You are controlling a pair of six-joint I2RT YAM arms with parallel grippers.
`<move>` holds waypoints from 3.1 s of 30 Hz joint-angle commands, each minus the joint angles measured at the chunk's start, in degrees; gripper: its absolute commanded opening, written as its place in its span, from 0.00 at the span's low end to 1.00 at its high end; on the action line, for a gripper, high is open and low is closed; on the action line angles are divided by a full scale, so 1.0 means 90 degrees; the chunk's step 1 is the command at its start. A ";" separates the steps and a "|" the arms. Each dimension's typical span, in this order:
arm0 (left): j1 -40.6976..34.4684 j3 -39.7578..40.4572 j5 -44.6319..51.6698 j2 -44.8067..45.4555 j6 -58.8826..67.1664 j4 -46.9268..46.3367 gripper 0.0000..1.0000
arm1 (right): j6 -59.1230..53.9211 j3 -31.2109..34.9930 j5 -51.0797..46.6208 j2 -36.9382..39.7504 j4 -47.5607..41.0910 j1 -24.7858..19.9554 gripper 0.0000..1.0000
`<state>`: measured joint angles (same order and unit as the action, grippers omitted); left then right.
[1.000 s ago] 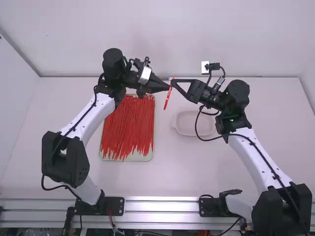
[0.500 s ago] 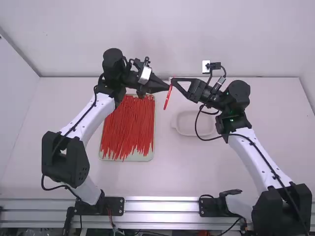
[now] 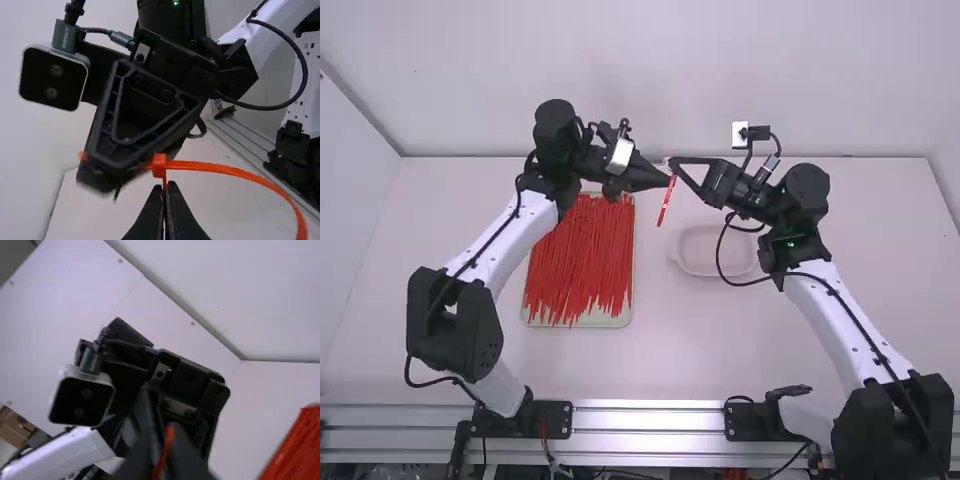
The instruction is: Fasten the cable tie
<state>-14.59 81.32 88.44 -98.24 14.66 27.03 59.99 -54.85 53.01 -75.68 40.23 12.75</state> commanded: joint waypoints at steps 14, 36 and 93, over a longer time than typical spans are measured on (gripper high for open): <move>-0.0005 -0.0044 0.0053 0.0068 0.0022 -0.0228 0.02 | -0.0019 0.0015 0.0165 -0.0010 -0.0010 0.0005 0.00; -0.0022 -0.0044 0.0078 0.0068 0.1872 -0.2985 0.01 | 0.0029 0.0015 0.0180 -0.0007 -0.0007 0.0005 0.00; -0.0046 -0.1001 -0.0879 0.0068 0.4639 -0.6759 0.02 | 0.0753 0.0002 -0.0032 -0.0007 0.1343 -0.0945 0.00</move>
<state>-14.85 72.47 78.43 -97.69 55.44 -33.78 66.50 -53.41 53.54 -76.49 51.90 3.75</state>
